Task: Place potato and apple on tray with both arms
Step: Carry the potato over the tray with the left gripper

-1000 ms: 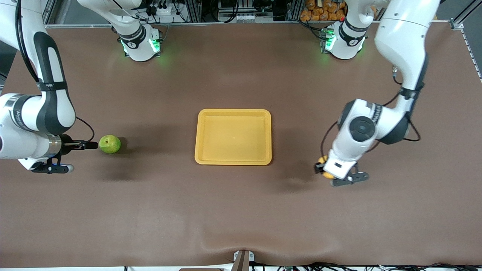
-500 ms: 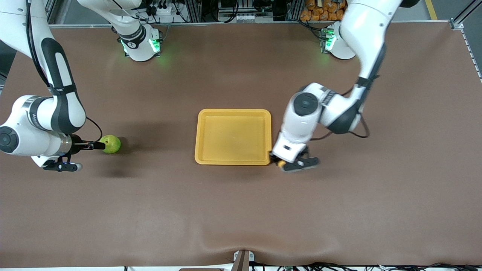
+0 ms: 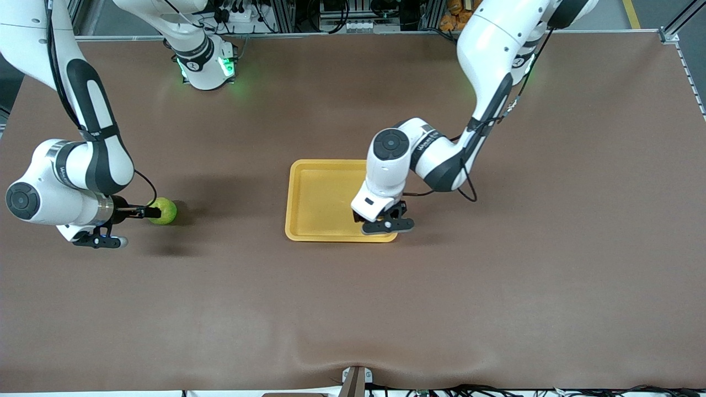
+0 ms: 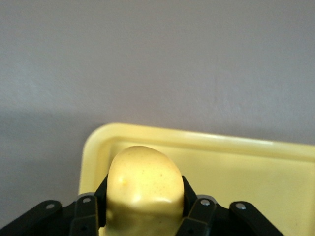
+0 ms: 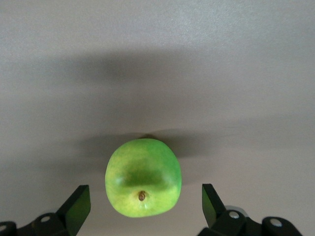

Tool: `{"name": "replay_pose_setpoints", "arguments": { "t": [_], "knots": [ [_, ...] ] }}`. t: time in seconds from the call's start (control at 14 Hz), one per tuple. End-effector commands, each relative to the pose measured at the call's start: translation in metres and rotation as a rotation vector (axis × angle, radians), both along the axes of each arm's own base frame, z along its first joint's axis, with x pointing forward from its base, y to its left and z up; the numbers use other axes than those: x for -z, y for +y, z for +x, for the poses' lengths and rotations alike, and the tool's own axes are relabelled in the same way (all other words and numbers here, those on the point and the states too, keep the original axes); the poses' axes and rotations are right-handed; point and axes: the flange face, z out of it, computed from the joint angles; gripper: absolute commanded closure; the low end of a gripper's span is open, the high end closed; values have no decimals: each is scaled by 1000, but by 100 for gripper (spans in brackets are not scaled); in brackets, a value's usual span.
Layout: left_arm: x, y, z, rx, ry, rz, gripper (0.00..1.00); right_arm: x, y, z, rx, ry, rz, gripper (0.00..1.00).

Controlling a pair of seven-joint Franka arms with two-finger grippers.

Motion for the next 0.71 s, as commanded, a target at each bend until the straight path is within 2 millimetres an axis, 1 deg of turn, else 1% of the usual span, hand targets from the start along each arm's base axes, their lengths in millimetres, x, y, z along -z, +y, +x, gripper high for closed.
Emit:
{"name": "replay_pose_setpoints", "arguments": {
  "t": [0.0, 0.07, 0.21, 0.29, 0.43, 0.64],
  "knots": [
    [11, -4, -6, 34, 41, 88, 97, 14, 1, -12, 18, -26, 16, 0],
    [19, -2, -12, 62, 80, 131, 99, 15, 1, -13, 19, -26, 16, 0],
    [21, -1, -15, 81, 99, 152, 99, 15, 1, -13, 14, -28, 16, 0],
    [22, -5, -19, 91, 100, 156, 99, 16, 1, -14, 20, -27, 20, 0],
    [31, -14, -28, 108, 108, 162, 97, 19, 4, -15, 31, -34, 32, 0],
    [48, -16, -35, 117, 126, 178, 93, 28, 4, -20, 29, -55, 25, 0]
  ]
}}
